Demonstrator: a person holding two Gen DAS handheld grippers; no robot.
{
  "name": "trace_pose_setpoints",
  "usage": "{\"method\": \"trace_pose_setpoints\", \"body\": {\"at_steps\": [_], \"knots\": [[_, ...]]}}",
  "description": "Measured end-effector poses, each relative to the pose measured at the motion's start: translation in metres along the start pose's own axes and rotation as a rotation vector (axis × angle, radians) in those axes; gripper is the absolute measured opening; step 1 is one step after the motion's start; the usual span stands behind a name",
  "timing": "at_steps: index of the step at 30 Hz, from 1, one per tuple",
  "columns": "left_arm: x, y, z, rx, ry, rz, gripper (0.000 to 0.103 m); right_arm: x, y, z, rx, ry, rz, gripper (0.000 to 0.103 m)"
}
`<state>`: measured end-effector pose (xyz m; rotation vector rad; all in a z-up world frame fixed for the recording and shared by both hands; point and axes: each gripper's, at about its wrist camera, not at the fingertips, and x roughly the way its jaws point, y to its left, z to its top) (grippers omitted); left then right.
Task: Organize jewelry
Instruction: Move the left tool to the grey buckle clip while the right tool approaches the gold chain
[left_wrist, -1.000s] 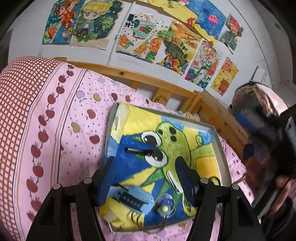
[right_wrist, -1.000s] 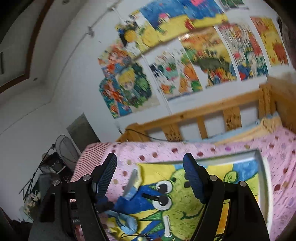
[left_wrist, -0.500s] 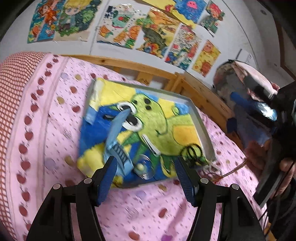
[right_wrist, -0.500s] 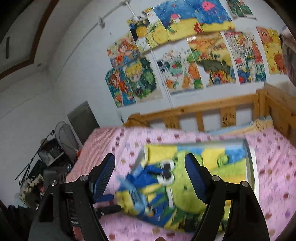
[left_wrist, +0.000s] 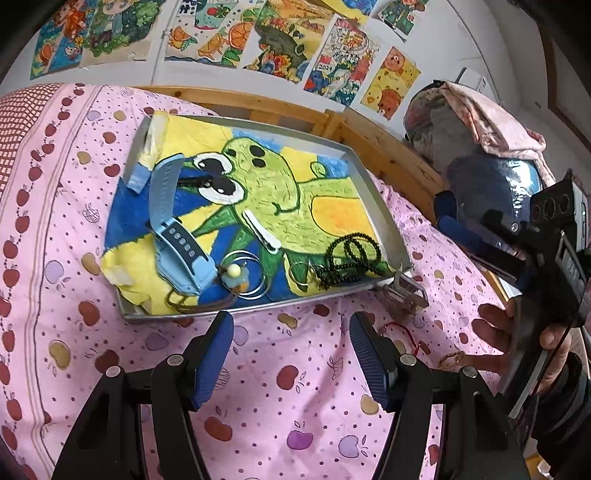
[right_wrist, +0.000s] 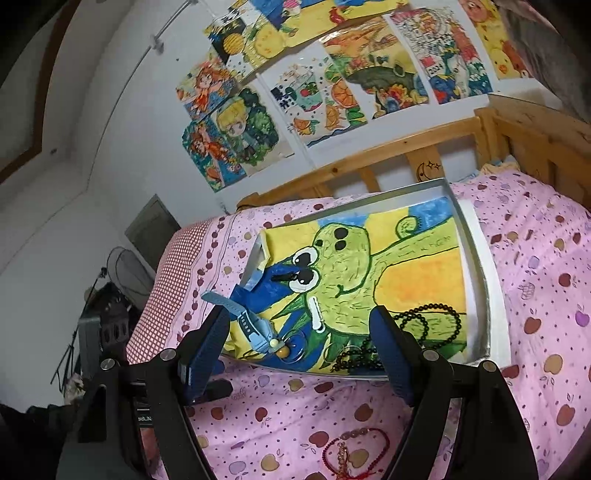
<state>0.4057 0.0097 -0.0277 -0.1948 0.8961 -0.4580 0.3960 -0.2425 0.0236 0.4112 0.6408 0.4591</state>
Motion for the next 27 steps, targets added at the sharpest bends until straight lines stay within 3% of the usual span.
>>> {"method": "trace_pose_setpoints", "body": {"at_steps": [5,12,17,27], "knots": [[0.004,-0.005,-0.005,0.011,0.013,-0.012,0.063,-0.014,-0.005,-0.009,0.001,0.001,0.005,0.073],[0.008,-0.01,-0.005,0.015,0.018,-0.009,0.063,-0.014,-0.015,-0.012,0.01,0.04,-0.055,0.074],[0.004,-0.007,-0.005,-0.021,-0.007,0.021,0.08,-0.015,-0.017,-0.014,0.01,0.036,-0.067,0.095],[-0.008,-0.013,-0.007,-0.026,-0.033,0.059,0.096,-0.025,-0.015,-0.025,-0.036,0.1,-0.128,0.099]]}}
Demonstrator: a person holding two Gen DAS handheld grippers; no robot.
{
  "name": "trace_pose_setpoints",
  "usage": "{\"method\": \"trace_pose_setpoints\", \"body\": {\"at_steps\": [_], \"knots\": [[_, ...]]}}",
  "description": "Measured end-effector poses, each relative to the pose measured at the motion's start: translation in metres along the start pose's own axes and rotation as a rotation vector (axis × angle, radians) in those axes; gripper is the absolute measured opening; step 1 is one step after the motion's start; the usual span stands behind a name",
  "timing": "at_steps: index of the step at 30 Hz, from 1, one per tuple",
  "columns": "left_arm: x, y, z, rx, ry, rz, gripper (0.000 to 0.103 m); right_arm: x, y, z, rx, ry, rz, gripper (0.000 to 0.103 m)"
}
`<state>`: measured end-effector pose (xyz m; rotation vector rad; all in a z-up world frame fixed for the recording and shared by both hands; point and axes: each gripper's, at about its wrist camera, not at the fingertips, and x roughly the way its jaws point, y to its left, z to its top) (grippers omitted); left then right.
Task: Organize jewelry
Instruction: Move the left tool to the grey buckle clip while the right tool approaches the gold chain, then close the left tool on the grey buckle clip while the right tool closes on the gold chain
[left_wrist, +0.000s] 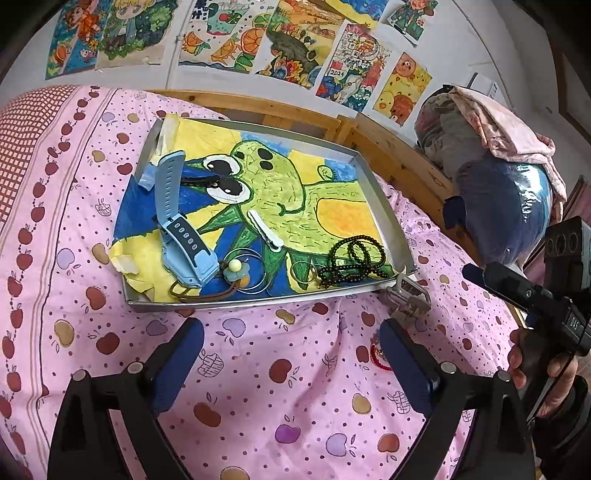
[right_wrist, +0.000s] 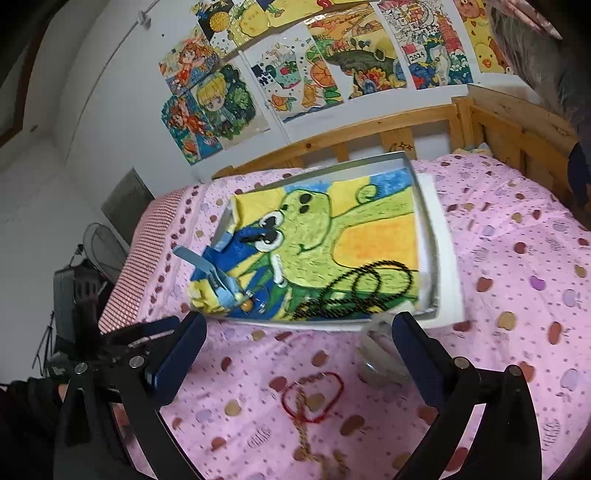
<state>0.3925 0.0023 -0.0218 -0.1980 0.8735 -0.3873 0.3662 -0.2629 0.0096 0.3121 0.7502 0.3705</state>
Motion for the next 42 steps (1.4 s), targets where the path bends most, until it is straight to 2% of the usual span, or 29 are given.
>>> {"method": "trace_pose_setpoints", "body": {"at_steps": [5,17,19,21,23,25,27,29,35,36,41,42], "knots": [[0.003,-0.009,0.002,0.041,0.016,-0.029,0.098,-0.014,-0.013,-0.003,-0.043,0.084,-0.002,0.099],[0.047,-0.067,0.024,0.232,0.119,-0.268,0.097,-0.024,-0.01,-0.027,-0.284,0.305,0.055,0.098],[0.055,-0.076,0.024,0.251,0.134,-0.298,0.097,-0.021,-0.007,-0.031,-0.308,0.332,0.068,0.089],[0.067,-0.086,0.025,0.269,0.156,-0.331,0.097,-0.016,-0.005,-0.035,-0.333,0.364,0.066,0.067],[0.077,-0.096,0.027,0.274,0.18,-0.361,0.093,-0.013,-0.005,-0.039,-0.345,0.384,0.069,0.059],[0.086,-0.104,0.029,0.275,0.205,-0.394,0.089,-0.01,-0.005,-0.042,-0.347,0.402,0.077,0.058],[0.095,-0.11,0.03,0.271,0.236,-0.411,0.084,-0.009,-0.005,-0.046,-0.361,0.415,0.076,0.049],[0.105,-0.117,0.031,0.255,0.277,-0.419,0.073,-0.007,-0.005,-0.049,-0.371,0.425,0.071,0.044],[0.126,-0.127,0.031,0.185,0.344,-0.431,0.069,0.001,0.004,-0.054,-0.428,0.445,0.059,0.043],[0.129,-0.128,0.031,0.175,0.353,-0.426,0.068,0.002,0.005,-0.055,-0.438,0.448,0.054,0.04],[0.141,-0.13,0.029,0.142,0.38,-0.394,0.044,0.003,0.011,-0.062,-0.464,0.45,0.036,0.016],[0.142,-0.129,0.028,0.136,0.383,-0.392,0.042,0.003,0.012,-0.063,-0.467,0.449,0.032,0.015]]}}
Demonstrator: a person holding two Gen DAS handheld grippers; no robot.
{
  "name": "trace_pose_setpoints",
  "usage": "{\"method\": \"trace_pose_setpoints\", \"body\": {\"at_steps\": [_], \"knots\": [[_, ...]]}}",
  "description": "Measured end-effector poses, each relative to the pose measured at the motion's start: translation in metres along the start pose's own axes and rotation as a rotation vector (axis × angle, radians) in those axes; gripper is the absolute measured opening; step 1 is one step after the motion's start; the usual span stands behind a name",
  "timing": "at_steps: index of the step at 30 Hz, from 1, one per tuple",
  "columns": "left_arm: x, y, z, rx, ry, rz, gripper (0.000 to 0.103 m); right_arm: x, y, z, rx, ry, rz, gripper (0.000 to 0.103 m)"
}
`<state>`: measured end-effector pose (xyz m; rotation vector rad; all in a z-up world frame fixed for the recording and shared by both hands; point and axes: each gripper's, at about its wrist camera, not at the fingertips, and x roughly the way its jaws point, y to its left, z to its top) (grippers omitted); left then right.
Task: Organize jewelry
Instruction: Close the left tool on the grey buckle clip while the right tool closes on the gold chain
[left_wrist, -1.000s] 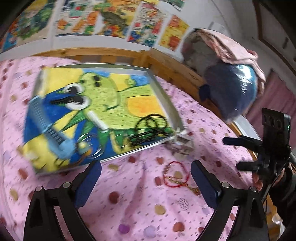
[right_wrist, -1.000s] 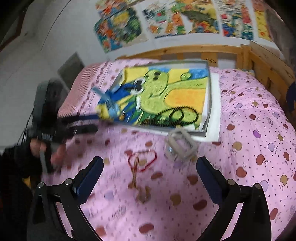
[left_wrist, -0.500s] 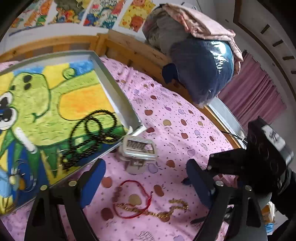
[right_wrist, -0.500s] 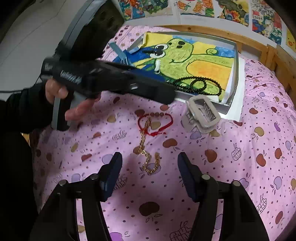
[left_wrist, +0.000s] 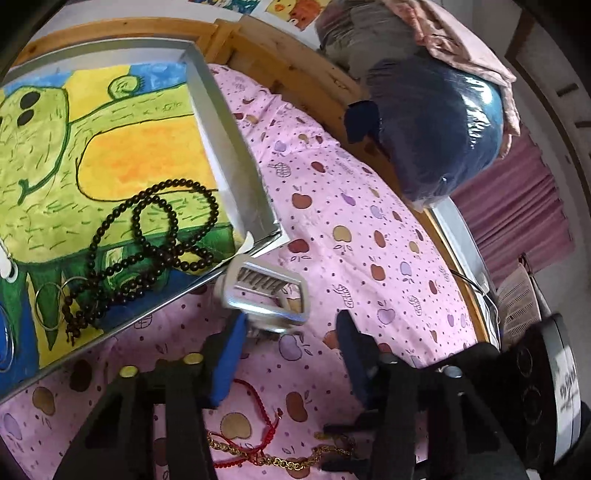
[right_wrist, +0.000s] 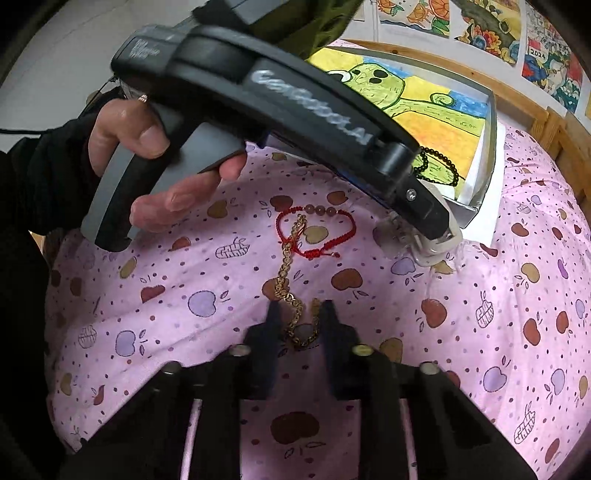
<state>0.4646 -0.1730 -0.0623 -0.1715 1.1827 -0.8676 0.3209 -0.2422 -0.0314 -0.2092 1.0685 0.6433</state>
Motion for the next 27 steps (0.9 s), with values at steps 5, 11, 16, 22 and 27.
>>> {"method": "trace_pose_setpoints", "body": {"at_steps": [5,11,16,22,27], "knots": [[0.005,0.011,-0.001,-0.063,0.011,-0.003,0.031,-0.004,0.006,-0.007,0.005,-0.023,-0.021,0.014],[-0.001,0.01,-0.003,-0.058,-0.016,-0.019,0.029,-0.023,0.01,-0.018,0.028,-0.078,-0.033,0.014],[-0.019,0.005,-0.004,-0.042,-0.055,-0.046,0.029,-0.048,0.01,-0.02,0.028,-0.136,-0.076,0.014],[-0.046,-0.001,0.0,-0.01,-0.117,-0.041,0.006,-0.079,0.012,-0.014,0.025,-0.216,-0.124,0.014],[-0.054,0.002,0.003,-0.005,-0.14,-0.028,0.004,-0.102,0.01,0.002,0.008,-0.285,-0.156,0.014]]}}
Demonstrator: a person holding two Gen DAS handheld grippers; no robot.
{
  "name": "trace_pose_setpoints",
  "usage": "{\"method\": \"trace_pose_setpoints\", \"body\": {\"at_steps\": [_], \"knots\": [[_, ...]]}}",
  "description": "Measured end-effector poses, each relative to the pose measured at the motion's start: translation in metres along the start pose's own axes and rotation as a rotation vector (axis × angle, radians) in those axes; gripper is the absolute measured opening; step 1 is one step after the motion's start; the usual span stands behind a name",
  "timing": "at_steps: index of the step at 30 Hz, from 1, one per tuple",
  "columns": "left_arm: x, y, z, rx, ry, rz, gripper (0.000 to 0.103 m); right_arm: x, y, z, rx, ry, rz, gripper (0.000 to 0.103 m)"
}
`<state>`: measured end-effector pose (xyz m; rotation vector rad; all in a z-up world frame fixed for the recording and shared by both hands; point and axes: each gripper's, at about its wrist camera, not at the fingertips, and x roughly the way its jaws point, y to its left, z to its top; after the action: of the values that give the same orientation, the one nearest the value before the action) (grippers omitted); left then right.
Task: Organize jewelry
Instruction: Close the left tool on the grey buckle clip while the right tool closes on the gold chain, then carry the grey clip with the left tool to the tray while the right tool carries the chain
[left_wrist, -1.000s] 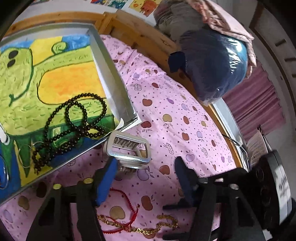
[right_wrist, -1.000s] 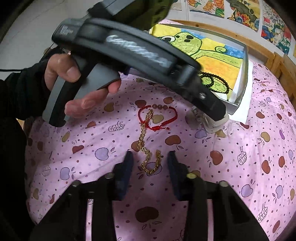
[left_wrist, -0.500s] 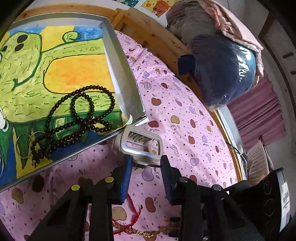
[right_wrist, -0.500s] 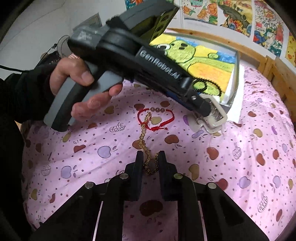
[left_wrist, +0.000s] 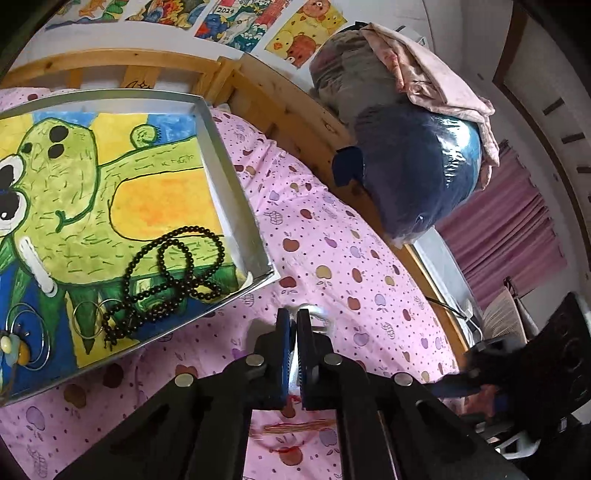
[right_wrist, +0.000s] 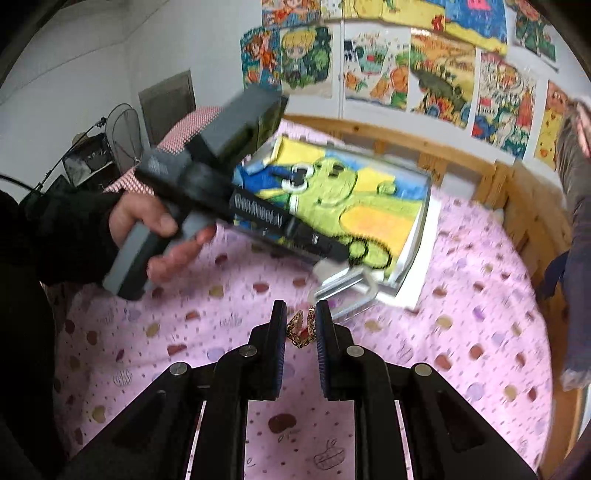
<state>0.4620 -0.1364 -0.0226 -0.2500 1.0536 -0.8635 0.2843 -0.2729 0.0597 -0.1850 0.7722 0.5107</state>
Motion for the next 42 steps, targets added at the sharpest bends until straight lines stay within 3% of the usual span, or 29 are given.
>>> {"method": "trace_pose_setpoints", "body": {"at_steps": [6,17,19,21,23,25,27,33,42], "knots": [[0.001,0.003,-0.002,-0.005,-0.011,-0.002,0.004,-0.017,-0.001,0.013,-0.008,-0.036,-0.035,0.014],[-0.054,0.007,0.02,0.007,-0.192,0.061,0.004,-0.038,-0.025,0.059,0.036,-0.217,-0.075,0.014],[-0.063,0.012,0.024,0.001,-0.218,0.076,0.004,-0.028,-0.027,0.065,0.044,-0.204,-0.044,0.014],[-0.071,0.017,0.026,-0.008,-0.237,0.087,0.004,-0.019,-0.021,0.067,-0.003,-0.192,-0.076,0.014],[-0.079,0.024,0.027,-0.015,-0.257,0.101,0.004,-0.015,-0.022,0.068,0.033,-0.193,-0.024,0.014],[-0.083,0.029,0.028,-0.025,-0.269,0.107,0.004,-0.007,-0.016,0.069,-0.005,-0.185,-0.072,0.014],[-0.086,0.034,0.027,-0.03,-0.276,0.112,0.004,-0.006,-0.02,0.072,0.042,-0.187,-0.026,0.014],[-0.089,0.043,0.027,-0.036,-0.287,0.127,0.004,0.02,-0.026,0.081,0.056,-0.186,-0.046,0.014],[-0.093,0.061,0.03,-0.059,-0.318,0.183,0.004,0.061,-0.03,0.107,0.102,-0.275,-0.094,0.014]]}}
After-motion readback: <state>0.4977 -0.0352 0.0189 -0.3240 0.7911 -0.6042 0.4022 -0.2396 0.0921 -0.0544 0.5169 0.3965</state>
